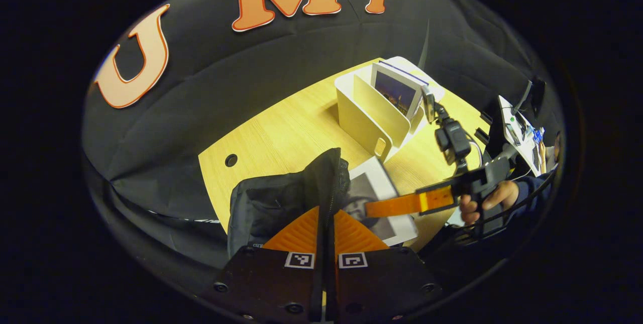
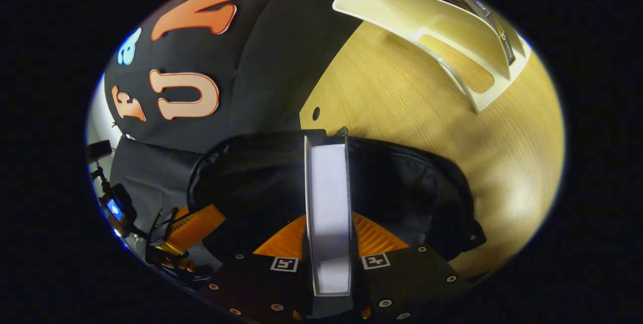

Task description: Open the schoolbag, grab two books from the bookshelf and put them into the schoolbag.

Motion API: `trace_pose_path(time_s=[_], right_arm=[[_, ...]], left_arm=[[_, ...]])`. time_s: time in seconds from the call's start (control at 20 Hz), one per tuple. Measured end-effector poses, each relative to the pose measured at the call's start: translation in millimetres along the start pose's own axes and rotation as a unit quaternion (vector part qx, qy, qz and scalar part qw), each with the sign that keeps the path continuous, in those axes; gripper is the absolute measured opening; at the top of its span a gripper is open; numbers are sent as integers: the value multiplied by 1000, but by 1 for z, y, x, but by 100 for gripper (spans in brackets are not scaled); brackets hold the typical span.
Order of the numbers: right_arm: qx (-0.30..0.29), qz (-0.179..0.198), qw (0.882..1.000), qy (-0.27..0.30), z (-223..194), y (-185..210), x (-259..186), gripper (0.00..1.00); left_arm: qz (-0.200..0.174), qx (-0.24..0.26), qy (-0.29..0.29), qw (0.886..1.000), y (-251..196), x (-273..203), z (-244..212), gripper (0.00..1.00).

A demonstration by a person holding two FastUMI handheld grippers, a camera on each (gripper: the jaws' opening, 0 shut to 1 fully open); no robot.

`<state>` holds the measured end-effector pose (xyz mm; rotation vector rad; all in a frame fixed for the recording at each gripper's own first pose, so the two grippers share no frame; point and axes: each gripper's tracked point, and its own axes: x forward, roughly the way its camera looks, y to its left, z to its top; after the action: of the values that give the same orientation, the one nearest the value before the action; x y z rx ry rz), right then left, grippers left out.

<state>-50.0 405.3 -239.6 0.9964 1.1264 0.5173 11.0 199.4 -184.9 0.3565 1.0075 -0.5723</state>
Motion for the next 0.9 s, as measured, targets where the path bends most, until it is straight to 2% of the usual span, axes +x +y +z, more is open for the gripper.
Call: trace_pose_path(time_s=[0.1, 0.15, 0.2, 0.3, 0.35, 0.4, 0.45, 0.5, 0.55, 0.6, 0.8, 0.9], right_arm=[[-8, -11, 1000, 2, -8, -5, 16, 31], [-8, -12, 1000, 11, -12, -8, 24, 43], [-3, -16, 1000, 20, -17, -6, 30, 33], [-12, -27, 999, 33, -21, -3, 30, 38], [-23, -41, 998, 51, -25, -4, 31, 22], [-41, -57, 995, 68, -30, -10, 24, 39], [-64, -75, 991, 88, -35, -18, 15, 66], [-93, -91, 987, 99, -38, -26, 6, 67], [-121, -115, 979, 112, -38, -37, -6, 91], [-148, -130, 973, 117, -37, -44, -17, 97], [-191, -171, 958, 127, -21, -57, -70, 98], [-211, -220, 947, 102, 11, -67, -102, 98]], left_arm=[[-9, -5, -3, 1000, -10, 1, 1, 4], [-9, -7, -5, 1000, -12, 1, 1, 3], [-9, -10, -6, 1000, -13, 1, 2, 3], [0, -19, -6, 1000, -6, 3, 1, 4], [4, -27, -6, 1000, -2, 4, -1, 4], [6, -30, -4, 1000, 3, 4, -3, 4], [10, -30, -4, 999, 6, 3, -3, 4], [10, -29, -3, 1000, 6, 3, -4, 4], [8, -28, -4, 1000, 5, 5, -4, 4], [7, -28, -3, 1000, 5, 6, -4, 4], [-1, -27, 2, 1000, -2, 11, -8, 4], [5, -19, 2, 1000, 0, 15, -6, 4]])
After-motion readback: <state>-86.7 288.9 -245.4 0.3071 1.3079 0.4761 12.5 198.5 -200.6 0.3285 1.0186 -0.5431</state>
